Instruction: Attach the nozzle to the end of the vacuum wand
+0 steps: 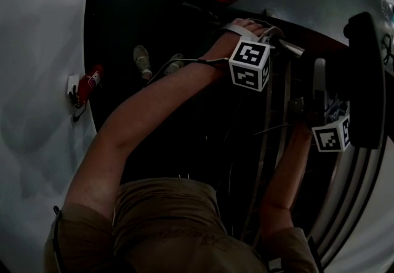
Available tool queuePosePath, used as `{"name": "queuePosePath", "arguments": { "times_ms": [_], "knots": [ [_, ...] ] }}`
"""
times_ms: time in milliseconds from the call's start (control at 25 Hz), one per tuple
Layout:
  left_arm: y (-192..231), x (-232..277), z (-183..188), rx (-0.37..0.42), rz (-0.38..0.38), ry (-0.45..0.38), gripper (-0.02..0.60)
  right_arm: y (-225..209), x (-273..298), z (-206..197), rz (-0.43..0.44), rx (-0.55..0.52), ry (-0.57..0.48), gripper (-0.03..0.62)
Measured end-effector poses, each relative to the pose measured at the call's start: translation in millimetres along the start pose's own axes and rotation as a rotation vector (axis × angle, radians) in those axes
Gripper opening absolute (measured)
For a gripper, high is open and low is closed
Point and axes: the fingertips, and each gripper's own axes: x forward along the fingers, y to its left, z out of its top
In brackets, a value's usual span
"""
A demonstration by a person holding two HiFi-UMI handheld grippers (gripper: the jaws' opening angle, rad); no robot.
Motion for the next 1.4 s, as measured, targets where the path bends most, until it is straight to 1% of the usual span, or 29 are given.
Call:
{"name": "queuePosePath", "arguments": {
  "times_ms": [120, 320, 480, 600, 680, 760, 840, 880, 960, 1040, 1160, 1240, 1400],
  "knots": [
    [-4.1, 4.5, -1.9, 0.020, -0.017, 0.029, 0.112, 3.1, 1.0, -3.7, -0.025, -0.065, 0.041, 0.181],
    [-4.1, 2.7, 0.3, 0.021, -0.011, 0.039, 0.112, 4.1, 3.2, -5.7, -0.074, -0.099, 0.070, 0.181],
    [-1.0, 3.4, -0.4, 0.015, -0.001, 0.047, 0.112, 6.3, 10.7, -5.4, -0.040, -0.112, 0.117, 0.181],
    [4.5, 5.1, -2.6, 0.018, -0.003, 0.048, 0.112, 2.1, 22.2, -7.4, -0.049, -0.124, 0.183, 0.181],
    [6.2, 3.1, -4.3, 0.012, -0.001, 0.046, 0.112, 1.6, 24.1, -7.8, -0.058, -0.122, 0.164, 0.181],
    [4.6, 0.4, -4.4, 0.005, 0.003, 0.047, 0.112, 4.9, 19.2, -6.1, -0.049, -0.116, 0.109, 0.181],
    [0.6, -0.4, -2.0, 0.007, 0.003, 0.045, 0.112, 8.8, 13.1, -3.8, -0.026, -0.100, 0.072, 0.181],
    [-0.9, -0.6, -1.0, 0.011, 0.001, 0.043, 0.112, 8.9, 11.2, -3.4, -0.007, -0.074, 0.061, 0.181],
    [-2.1, -2.4, -2.0, 0.016, -0.003, 0.042, 0.112, 4.7, 10.1, -5.8, 0.032, 0.014, 0.042, 0.181],
    [-2.3, -5.5, -6.4, 0.016, -0.005, 0.047, 0.112, 0.8, 11.6, -10.0, 0.043, 0.076, 0.031, 0.181],
    [-0.1, -13.0, -16.0, 0.010, -0.005, 0.048, 0.112, 10.8, 21.8, -15.5, 0.028, 0.041, 0.033, 0.181],
    [3.2, -18.4, -22.8, 0.005, -0.001, 0.049, 0.110, 17.8, 30.9, -19.0, 0.029, 0.037, 0.028, 0.181],
    [7.6, -23.2, -25.8, -0.003, 0.000, 0.050, 0.110, 17.9, 38.3, -21.1, 0.031, 0.095, 0.054, 0.181]
  ]
}}
